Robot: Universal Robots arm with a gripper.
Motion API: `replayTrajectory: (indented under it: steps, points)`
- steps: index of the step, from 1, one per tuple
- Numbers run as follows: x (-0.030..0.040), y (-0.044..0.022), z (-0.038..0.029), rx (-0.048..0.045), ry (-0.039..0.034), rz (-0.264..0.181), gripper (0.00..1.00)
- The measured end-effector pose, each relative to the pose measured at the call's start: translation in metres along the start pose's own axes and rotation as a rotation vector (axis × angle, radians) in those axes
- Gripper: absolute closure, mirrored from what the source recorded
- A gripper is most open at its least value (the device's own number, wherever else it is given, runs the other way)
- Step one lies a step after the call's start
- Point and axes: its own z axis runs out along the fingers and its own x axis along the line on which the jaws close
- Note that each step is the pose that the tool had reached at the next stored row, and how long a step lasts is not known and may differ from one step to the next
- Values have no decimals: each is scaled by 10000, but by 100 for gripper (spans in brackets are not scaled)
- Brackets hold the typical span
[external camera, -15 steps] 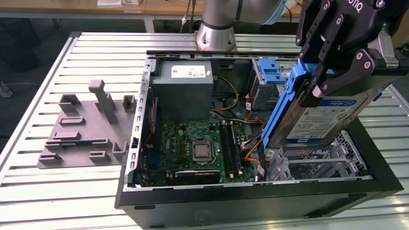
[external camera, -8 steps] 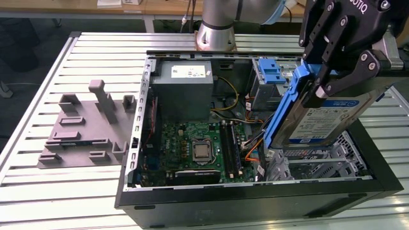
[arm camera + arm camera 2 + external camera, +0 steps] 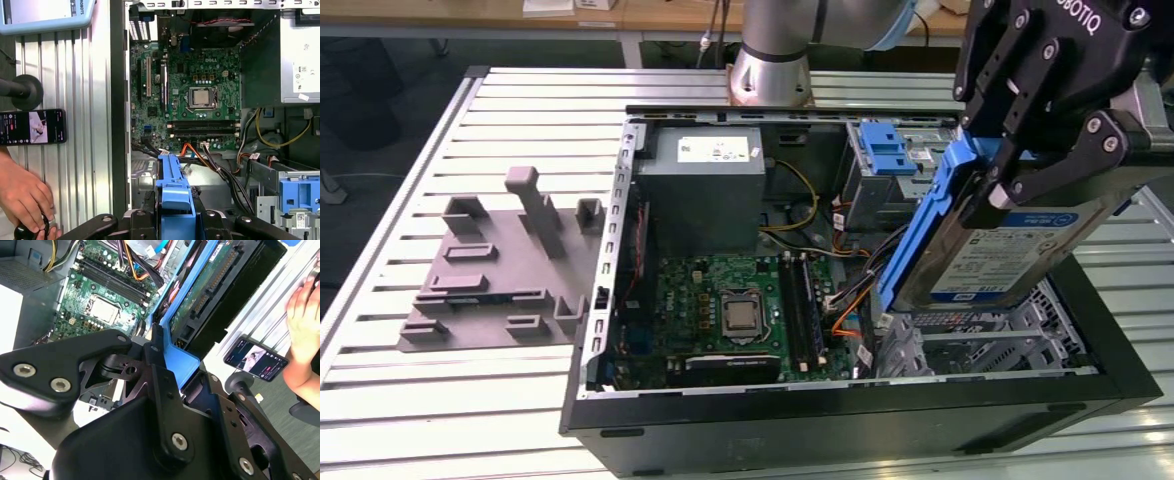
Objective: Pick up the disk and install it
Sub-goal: 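Insert the disk into the insertion slot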
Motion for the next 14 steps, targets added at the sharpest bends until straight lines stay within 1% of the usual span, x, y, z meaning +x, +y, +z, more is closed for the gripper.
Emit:
replayTrajectory:
  steps: [9, 14]
  points:
    - [9, -24, 13, -1, 1, 43, 64]
    - [16, -49, 30, -1, 1, 58, 64]
